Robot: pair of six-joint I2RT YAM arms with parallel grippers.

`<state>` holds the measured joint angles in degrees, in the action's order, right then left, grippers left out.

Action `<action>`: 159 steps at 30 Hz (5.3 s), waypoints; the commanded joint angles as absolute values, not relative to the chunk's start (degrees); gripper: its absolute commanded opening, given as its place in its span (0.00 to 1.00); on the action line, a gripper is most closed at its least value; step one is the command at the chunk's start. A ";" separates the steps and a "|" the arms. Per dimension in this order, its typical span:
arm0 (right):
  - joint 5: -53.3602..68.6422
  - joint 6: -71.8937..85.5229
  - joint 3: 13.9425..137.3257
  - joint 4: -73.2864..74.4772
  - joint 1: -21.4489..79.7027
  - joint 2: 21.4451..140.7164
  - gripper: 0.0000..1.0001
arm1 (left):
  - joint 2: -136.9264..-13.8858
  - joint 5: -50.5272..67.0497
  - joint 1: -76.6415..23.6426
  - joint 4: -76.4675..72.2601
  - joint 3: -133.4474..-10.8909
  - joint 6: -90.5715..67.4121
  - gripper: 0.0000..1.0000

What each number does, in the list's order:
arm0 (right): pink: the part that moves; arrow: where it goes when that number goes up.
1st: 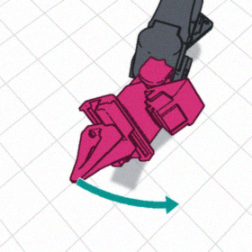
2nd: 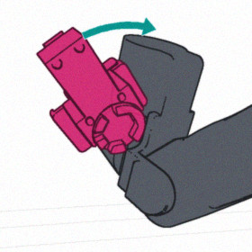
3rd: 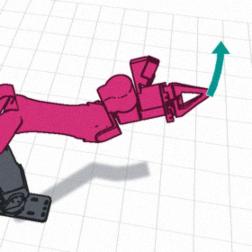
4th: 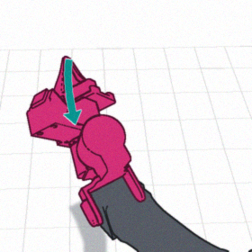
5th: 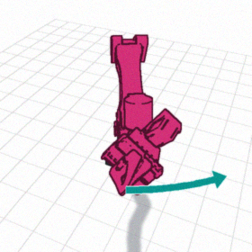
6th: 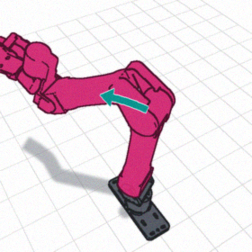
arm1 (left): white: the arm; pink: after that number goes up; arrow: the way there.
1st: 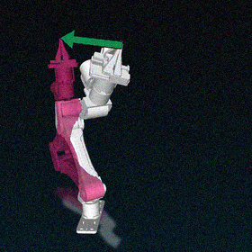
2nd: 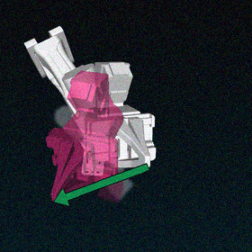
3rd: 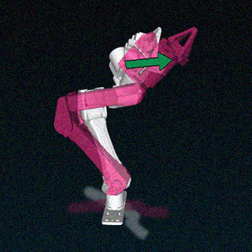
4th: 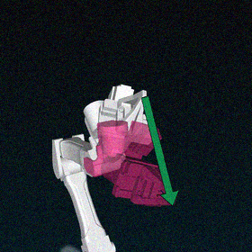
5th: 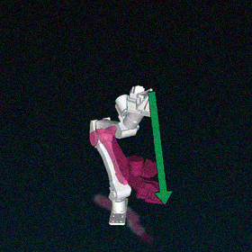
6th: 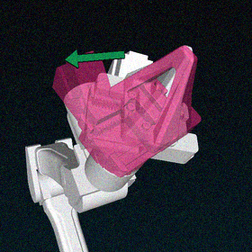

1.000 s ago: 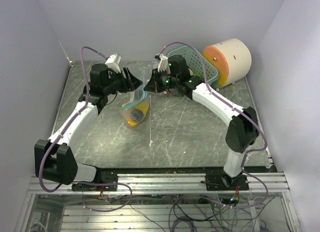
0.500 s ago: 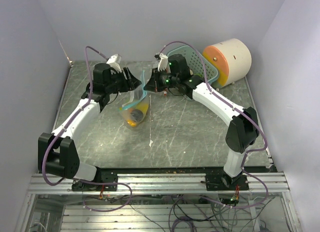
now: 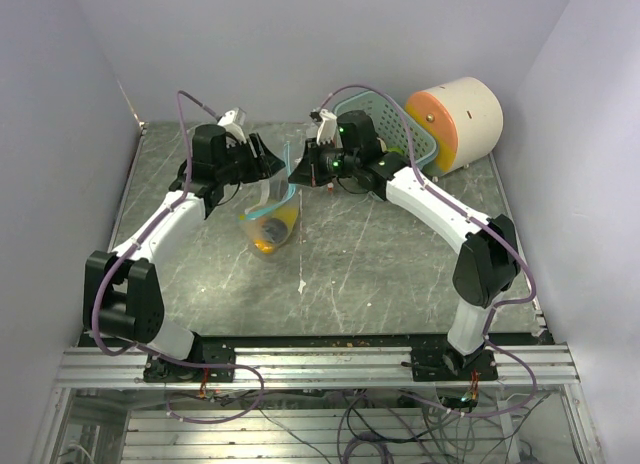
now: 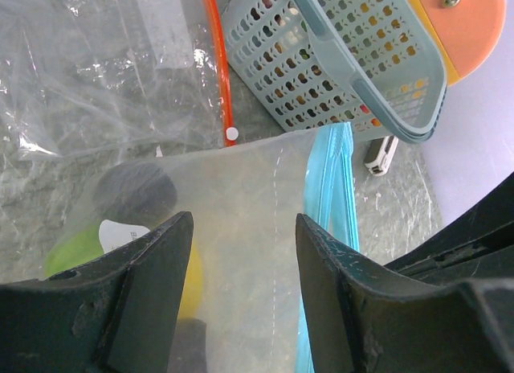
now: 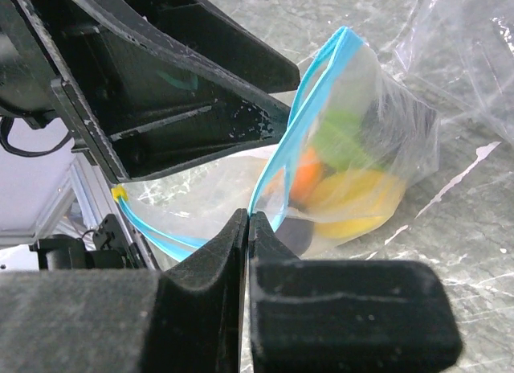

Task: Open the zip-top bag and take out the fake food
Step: Open the zipper of the food storage bag at the center of the board, then adjust the zipper food storage bag at the center of the board.

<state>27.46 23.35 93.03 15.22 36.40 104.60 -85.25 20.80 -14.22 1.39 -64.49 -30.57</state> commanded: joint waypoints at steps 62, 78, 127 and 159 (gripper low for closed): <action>28.13 25.33 89.06 12.04 31.99 98.65 0.00 | -86.56 13.02 -20.48 8.69 -68.20 -26.68 0.62; 28.04 22.73 90.30 14.35 30.32 97.40 0.00 | -84.96 9.53 -18.94 9.62 -65.40 -26.83 0.40; 17.12 23.08 98.60 21.29 36.20 108.94 0.00 | -81.13 10.83 -17.05 15.12 -73.37 -25.90 0.07; 21.82 29.34 72.73 -5.08 36.04 106.88 0.08 | -70.52 8.37 -9.16 18.80 -57.16 -26.65 0.70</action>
